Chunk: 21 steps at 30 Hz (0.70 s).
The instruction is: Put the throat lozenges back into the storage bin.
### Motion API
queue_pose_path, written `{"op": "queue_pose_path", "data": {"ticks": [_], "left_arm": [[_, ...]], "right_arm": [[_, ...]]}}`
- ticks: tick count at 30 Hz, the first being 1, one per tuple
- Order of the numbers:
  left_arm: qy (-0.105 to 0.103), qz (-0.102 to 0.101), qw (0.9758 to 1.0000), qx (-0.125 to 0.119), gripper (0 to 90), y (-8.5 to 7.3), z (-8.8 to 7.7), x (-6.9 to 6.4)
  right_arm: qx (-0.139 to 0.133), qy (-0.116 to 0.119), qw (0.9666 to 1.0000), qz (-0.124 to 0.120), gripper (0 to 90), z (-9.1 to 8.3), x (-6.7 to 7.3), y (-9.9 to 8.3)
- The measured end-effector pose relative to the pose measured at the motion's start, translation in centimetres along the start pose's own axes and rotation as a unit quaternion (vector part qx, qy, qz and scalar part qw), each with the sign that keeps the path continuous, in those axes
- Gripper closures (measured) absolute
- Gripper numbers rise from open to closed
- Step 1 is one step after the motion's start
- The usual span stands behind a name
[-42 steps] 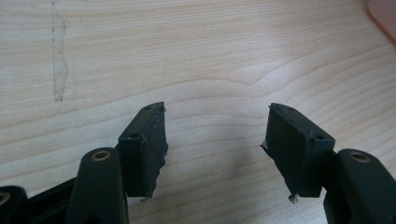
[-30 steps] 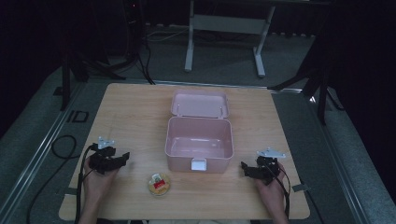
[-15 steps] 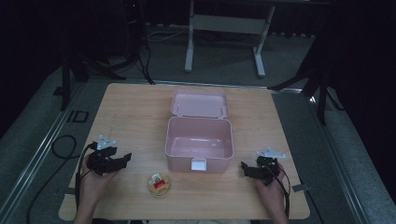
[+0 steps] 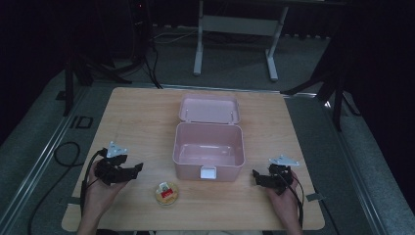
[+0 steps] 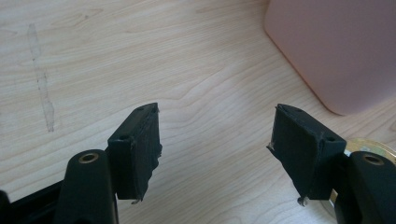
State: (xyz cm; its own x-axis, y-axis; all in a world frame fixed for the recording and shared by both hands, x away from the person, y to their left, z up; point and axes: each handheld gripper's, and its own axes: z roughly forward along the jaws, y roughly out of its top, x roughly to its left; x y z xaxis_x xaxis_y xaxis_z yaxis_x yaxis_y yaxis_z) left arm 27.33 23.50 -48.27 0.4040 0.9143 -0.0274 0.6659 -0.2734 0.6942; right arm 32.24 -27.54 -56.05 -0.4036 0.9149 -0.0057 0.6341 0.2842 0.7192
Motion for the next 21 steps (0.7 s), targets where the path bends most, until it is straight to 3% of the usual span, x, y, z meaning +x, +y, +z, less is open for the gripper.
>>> {"op": "queue_pose_path", "data": {"ticks": [21], "left_arm": [[-0.022, 0.045, 0.9986, 0.018, 27.2, 1.2, -0.4, -2.3]], "right_arm": [[0.000, 0.000, 1.0000, 0.000, 13.1, 0.0, 0.0, 0.0]]}}
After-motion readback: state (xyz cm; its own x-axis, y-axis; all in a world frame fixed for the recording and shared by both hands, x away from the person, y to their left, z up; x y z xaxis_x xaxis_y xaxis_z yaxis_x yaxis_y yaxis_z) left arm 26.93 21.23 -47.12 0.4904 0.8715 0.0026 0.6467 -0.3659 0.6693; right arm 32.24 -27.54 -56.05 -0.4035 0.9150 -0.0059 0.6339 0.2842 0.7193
